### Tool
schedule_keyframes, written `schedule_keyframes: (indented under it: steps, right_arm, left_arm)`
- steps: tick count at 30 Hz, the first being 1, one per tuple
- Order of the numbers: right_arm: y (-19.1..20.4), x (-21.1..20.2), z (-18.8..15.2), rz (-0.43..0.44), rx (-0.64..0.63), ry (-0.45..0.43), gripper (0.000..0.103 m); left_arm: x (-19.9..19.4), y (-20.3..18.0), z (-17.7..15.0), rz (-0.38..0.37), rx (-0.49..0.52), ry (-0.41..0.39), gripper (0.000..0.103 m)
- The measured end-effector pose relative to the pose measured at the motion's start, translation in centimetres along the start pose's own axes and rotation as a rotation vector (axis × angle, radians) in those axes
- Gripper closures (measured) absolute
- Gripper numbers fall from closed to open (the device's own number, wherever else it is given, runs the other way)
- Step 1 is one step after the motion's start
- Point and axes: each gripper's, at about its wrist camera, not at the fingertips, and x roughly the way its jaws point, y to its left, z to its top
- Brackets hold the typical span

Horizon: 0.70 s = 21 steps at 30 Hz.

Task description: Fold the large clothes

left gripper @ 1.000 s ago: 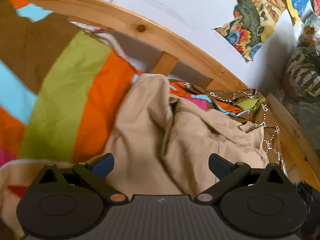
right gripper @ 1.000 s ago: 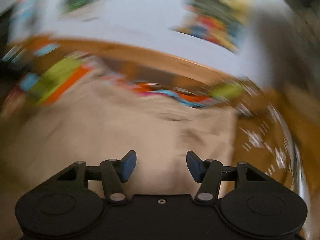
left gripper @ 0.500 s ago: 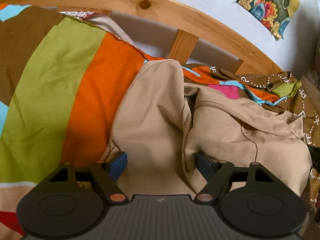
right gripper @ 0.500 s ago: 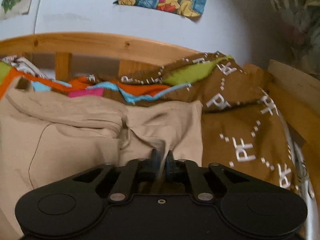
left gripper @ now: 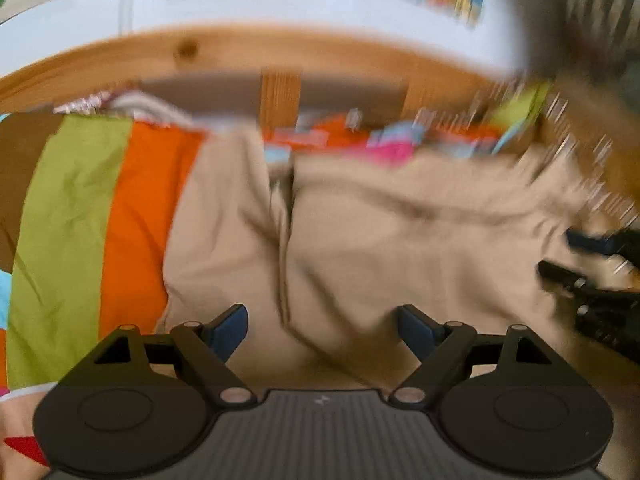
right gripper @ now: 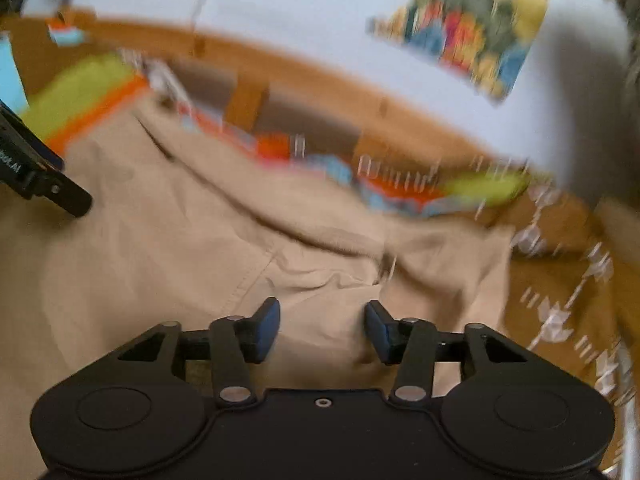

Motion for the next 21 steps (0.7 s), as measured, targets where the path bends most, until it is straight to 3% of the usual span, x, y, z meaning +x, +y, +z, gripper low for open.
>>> schedule_keyframes:
  steps: [2, 5, 9, 11, 16, 21]
  right_arm:
    - [-0.5, 1.2, -0.7, 0.014, 0.044, 0.035, 0.046]
    - [-2.1, -0.2, -0.4, 0.046, 0.136, 0.039, 0.046]
    - [-3.4, -5.6, -1.3, 0.081, 0.132, -0.031, 0.024]
    - [-3.4, -8.3, -2.0, 0.094, 0.124, -0.049, 0.018]
    - [-1.4, -15.8, -5.6, 0.129, 0.105, -0.043, 0.004]
    - [2.1, -21.9, -8.6, 0.193, 0.020, 0.005, 0.001]
  left_arm:
    - [1.8, -0.2, -0.1, 0.023, -0.013, 0.033, 0.018]
    - [1.8, 0.4, -0.4, 0.017, -0.043, 0.020, 0.018]
    - [-0.7, 1.1, -1.1, -0.031, -0.079, 0.024, 0.016]
    - [-3.0, 1.6, -2.1, -0.052, -0.077, 0.009, 0.011]
    - [-9.4, 1.3, -5.4, -0.081, 0.026, -0.039, 0.001]
    - [-13.9, -0.9, -9.5, -0.109, 0.171, -0.023, 0.001]
